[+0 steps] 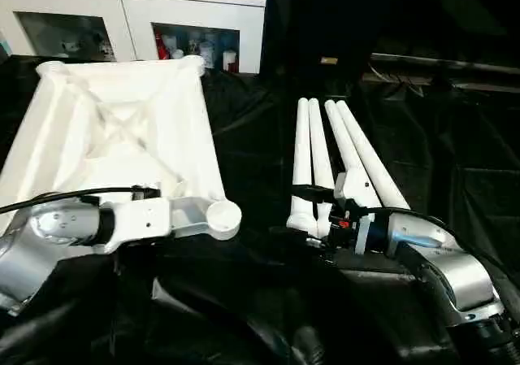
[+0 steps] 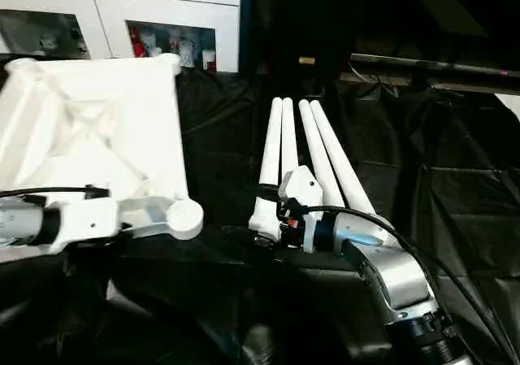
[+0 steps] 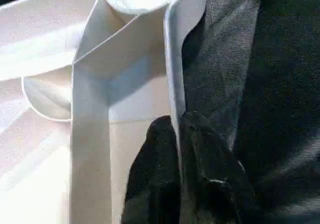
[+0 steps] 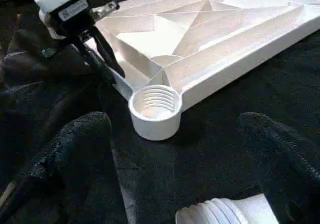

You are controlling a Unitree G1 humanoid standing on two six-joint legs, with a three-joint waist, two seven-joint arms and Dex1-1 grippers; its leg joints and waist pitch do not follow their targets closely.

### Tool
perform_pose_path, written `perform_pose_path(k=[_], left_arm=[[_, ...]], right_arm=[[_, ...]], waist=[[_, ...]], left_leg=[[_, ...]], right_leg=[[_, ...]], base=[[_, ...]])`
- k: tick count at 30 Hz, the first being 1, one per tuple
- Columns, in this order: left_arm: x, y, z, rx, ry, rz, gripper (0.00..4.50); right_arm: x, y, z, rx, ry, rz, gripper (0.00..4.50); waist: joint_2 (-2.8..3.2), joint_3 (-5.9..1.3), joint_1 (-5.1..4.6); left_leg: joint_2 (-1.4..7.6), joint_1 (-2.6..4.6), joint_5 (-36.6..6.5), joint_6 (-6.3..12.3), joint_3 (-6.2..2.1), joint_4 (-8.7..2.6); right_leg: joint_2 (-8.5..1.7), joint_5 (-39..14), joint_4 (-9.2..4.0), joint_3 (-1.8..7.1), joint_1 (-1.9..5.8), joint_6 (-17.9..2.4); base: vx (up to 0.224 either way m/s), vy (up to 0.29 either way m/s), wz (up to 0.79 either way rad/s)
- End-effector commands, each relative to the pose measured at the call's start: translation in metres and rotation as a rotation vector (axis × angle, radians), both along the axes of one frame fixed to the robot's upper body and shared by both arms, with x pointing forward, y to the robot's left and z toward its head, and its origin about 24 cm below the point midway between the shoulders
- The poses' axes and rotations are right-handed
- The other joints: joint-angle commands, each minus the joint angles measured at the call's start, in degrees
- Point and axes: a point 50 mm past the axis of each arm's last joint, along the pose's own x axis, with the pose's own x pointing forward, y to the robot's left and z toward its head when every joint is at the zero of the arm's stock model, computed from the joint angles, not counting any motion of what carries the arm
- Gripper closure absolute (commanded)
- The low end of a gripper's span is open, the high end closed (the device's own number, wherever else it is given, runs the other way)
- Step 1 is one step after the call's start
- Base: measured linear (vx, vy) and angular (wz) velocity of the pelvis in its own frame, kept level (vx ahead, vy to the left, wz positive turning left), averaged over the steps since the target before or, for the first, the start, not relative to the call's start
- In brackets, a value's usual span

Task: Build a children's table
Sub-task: Pick table leg

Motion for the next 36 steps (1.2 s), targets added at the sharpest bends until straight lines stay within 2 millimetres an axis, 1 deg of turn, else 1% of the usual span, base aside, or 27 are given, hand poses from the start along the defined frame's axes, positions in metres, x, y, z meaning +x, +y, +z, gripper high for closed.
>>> perform_pose_path(k=[1,2,3,4,7,8,9,10,11,12,13,14,15,16,17,18,19,20,21,22,23,26,29,30,32,33,36], left_arm=[[-0.001,0.004,0.011,-0.008,-0.007,0.017,3.75],[-0.002,0.004,0.013,-0.017,0.0,0.021,3.75],[-0.006,0.006,0.016,-0.028,0.023,0.033,3.52],[-0.008,0.007,0.018,-0.033,0.034,0.037,3.47],[-0.012,0.011,0.022,-0.056,0.06,0.05,3.37],[-0.007,0.015,0.028,-0.077,-0.006,0.063,3.24],[-0.007,0.015,0.029,-0.077,-0.009,0.064,3.11],[-0.005,0.017,0.032,-0.088,-0.035,0.072,3.04],[-0.003,0.018,0.037,-0.123,-0.05,0.09,3.04],[-0.003,0.018,0.038,-0.129,-0.051,0.093,2.93],[0.001,0.016,0.046,-0.188,-0.085,0.111,2.76],[0.006,0.013,0.056,-0.257,-0.133,0.13,2.67],[0.007,0.011,0.059,-0.278,-0.15,0.136,2.67],[0.013,0.008,0.064,-0.318,-0.202,0.15,2.63],[0.016,0.005,0.066,-0.347,-0.232,0.157,2.57],[0.02,0.0,0.065,-0.396,-0.244,0.174,2.57],[0.024,-0.007,0.062,-0.451,-0.263,0.199,2.39],[0.027,-0.015,0.057,-0.512,-0.261,0.208,2.28],[0.027,-0.015,0.057,-0.513,-0.261,0.208,2.23],[0.029,-0.023,0.054,-0.563,-0.249,0.207,2.23],[0.03,-0.031,0.051,-0.614,-0.234,0.207,2.09],[0.027,-0.044,0.043,-0.65,-0.151,0.187,1.85],[0.021,-0.047,0.037,-0.601,-0.082,0.135,1.75],[0.018,-0.047,0.035,-0.572,-0.046,0.111,1.64],[0.016,-0.046,0.034,-0.556,-0.01,0.106,1.42],[0.014,-0.046,0.034,-0.549,0.019,0.098,1.42],[0.012,-0.046,0.035,-0.532,0.033,0.074,1.42]], right_arm=[[0.002,-0.003,0.003,0.001,-0.016,0.0,0.0],[0.002,-0.003,0.004,0.001,-0.016,-0.002,0.0],[0.003,-0.003,0.004,0.002,-0.015,-0.005,0.0],[0.004,-0.003,0.004,0.003,-0.013,-0.006,0.0],[0.007,-0.001,0.006,0.015,-0.004,-0.01,0.0],[0.011,0.001,0.007,0.02,-0.002,-0.04,0.0],[0.012,0.002,0.007,0.02,-0.001,-0.042,0.0],[0.015,0.003,0.008,0.02,0.002,-0.066,0.0],[0.021,0.004,0.008,0.014,0.009,-0.114,0.0],[0.022,0.004,0.008,0.013,0.01,-0.123,0.0],[0.028,0.005,0.006,-0.031,0.034,-0.201,0.0],[0.034,0.007,0.005,-0.08,0.067,-0.266,0.0],[0.035,0.008,0.005,-0.091,0.079,-0.274,0.0],[0.04,0.012,0.006,-0.082,0.115,-0.308,0.0],[0.046,0.014,0.007,-0.044,0.165,-0.348,0.0],[0.053,0.016,0.009,-0.011,0.201,-0.413,0.0],[0.059,0.018,0.009,0.006,0.239,-0.472,0.0],[0.062,0.019,0.008,-0.016,0.261,-0.506,0.0],[0.062,0.019,0.008,-0.016,0.261,-0.506,0.0],[0.064,0.021,0.009,-0.028,0.274,-0.523,0.0],[0.066,0.023,0.01,-0.02,0.29,-0.545,0.0],[0.068,0.026,0.012,-0.04,0.316,-0.581,0.0],[0.072,0.028,0.01,-0.07,0.358,-0.637,0.0],[0.073,0.027,0.006,-0.104,0.4,-0.671,0.0],[0.073,0.026,0.002,-0.132,0.441,-0.695,0.0],[0.073,0.025,0.0,-0.148,0.478,-0.707,0.0],[0.073,0.023,-0.005,-0.176,0.536,-0.747,0.0]], waist=[[1.27,-3.5,0.2],[1.25,-3.43,0.27],[1.15,-3.39,0.4],[0.68,-3.27,0.27],[1.0,-3.05,0.32],[0.57,-2.98,0.2],[0.69,-2.97,0.2],[0.54,-2.93,0.24],[0.15,-2.96,0.12],[0.42,-3.01,0.13],[0.52,-3.01,0.22],[0.42,-2.97,0.17],[0.02,-3.1,0.07],[0.27,-3.36,0.36],[0.17,-3.3,0.06],[0.13,-3.39,0.02],[-0.1,-3.56,-0.04],[-0.12,-3.64,0.01],[-0.35,-3.72,0.11],[-0.14,-3.84,0.32],[-0.18,-4.03,0.21],[-0.37,-4.25,0.27],[-0.31,-4.12,0.09],[-0.43,-4.03,-0.15],[-0.25,-3.9,-0.14],[-0.43,-3.88,-0.16],[-0.31,-3.78,0.01]], left_leg=[[2.52,0.87,-11.17,-0.78,-0.87,-4.61],[2.57,0.9,-11.6,-0.71,-0.88,-4.64],[2.6,0.98,-12.14,-0.81,-0.88,-4.64],[2.61,0.85,-12.36,-0.63,-0.85,-4.77],[2.62,1.11,-14.63,-1.12,-0.93,-4.94],[2.58,1.03,-14.97,-1.09,-0.91,-4.92],[2.54,1.03,-15.19,-1.19,-0.97,-4.93],[2.56,1.1,-15.61,-1.42,-1.02,-4.99],[2.57,1.13,-15.46,-1.74,-0.96,-5.03],[2.56,1.23,-15.43,-2.14,-1.0,-5.09],[2.61,1.36,-15.45,-2.33,-0.97,-5.05],[2.43,1.46,-14.57,-3.02,-0.87,-5.13],[2.4,1.48,-14.27,-3.26,-0.78,-5.13],[2.39,1.59,-13.81,-3.55,-0.79,-4.96],[2.27,1.23,-13.45,-3.69,-0.83,-4.98],[2.26,1.15,-13.39,-3.81,-0.9,-4.98],[2.28,1.14,-12.63,-4.23,-0.86,-4.88],[2.23,1.2,-12.02,-4.75,-0.78,-4.8],[2.26,1.25,-11.36,-4.76,-0.68,-4.72],[2.23,0.99,-9.33,-4.54,-0.67,-4.72],[2.11,0.96,-7.52,-4.35,-0.52,-4.57],[2.01,0.77,-4.98,-4.16,-0.51,-4.46],[1.99,0.75,-5.57,-4.26,-0.52,-4.57],[1.93,0.89,-6.5,-4.65,-0.52,-4.68],[2.0,1.09,-7.42,-4.99,-0.45,-4.69],[2.01,1.09,-7.93,-5.31,-0.44,-4.75],[2.07,1.16,-8.73,-5.84,-0.49,-4.86]], right_leg=[[-3.84,-6.27,-3.46,2.07,2.29,-12.92],[-3.95,-7.33,-3.55,2.11,2.32,-12.9],[-4.04,-8.7,-3.55,2.11,2.22,-12.78],[-3.94,-9.61,-3.74,2.12,2.25,-12.57],[-3.99,-14.26,-4.11,2.2,1.88,-11.49],[-3.99,-15.58,-4.24,2.23,1.84,-11.08],[-4.07,-16.51,-4.32,2.23,1.78,-10.87],[-4.13,-18.24,-4.47,2.26,1.66,-10.28],[-4.05,-18.76,-4.47,2.25,1.59,-9.9],[-3.99,-18.73,-4.41,2.24,1.52,-9.78],[-3.98,-18.42,-4.4,2.25,1.39,-9.69],[-3.75,-17.4,-4.18,2.21,1.26,-10.15],[-3.62,-16.73,-4.12,2.12,1.33,-10.41],[-3.8,-15.06,-3.93,2.07,1.4,-10.44],[-3.78,-14.22,-3.83,2.13,1.63,-10.46],[-3.86,-14.17,-3.82,2.11,1.75,-10.37],[-4.01,-13.48,-3.69,2.13,1.7,-10.43],[-3.97,-12.87,-3.68,2.08,1.74,-10.47],[-3.94,-12.01,-3.65,2.06,1.76,-10.37],[-3.9,-9.11,-3.31,2.09,2.07,-10.0],[-3.62,-5.8,-3.07,2.07,2.18,-9.89],[-3.6,-2.05,-2.71,1.94,2.51,-10.43],[-3.57,-3.04,-2.89,1.94,2.51,-9.63],[-3.51,-5.15,-3.09,1.95,2.43,-9.3],[-3.53,-6.31,-3.2,2.03,2.2,-8.99],[-3.49,-7.15,-3.22,2.04,2.22,-8.65],[-3.59,-8.41,-3.33,2.06,2.06,-8.14]], base=[[0.0,0.0,0.0],[0.0,0.0,0.0],[0.0,0.0,0.0],[0.0,0.0,0.0],[0.0,0.0,0.0],[0.0,0.0,0.0],[0.0,0.0,0.0],[0.0,0.0,0.0],[0.0,0.0,0.0],[0.0,0.0,0.0],[0.0,0.0,0.0],[0.0,0.0,0.0],[0.0,0.0,0.0],[0.0,0.0,0.0],[0.0,0.0,0.0],[0.0,0.0,0.0],[0.0,0.0,0.0],[0.0,0.0,0.0],[0.0,0.0,0.0],[0.0,0.0,0.0],[0.0,0.0,0.0],[0.0,0.0,0.0],[0.0,0.0,0.0],[0.0,0.0,0.0],[0.0,0.0,0.0],[0.0,0.0,0.0],[0.0,0.0,0.0]])
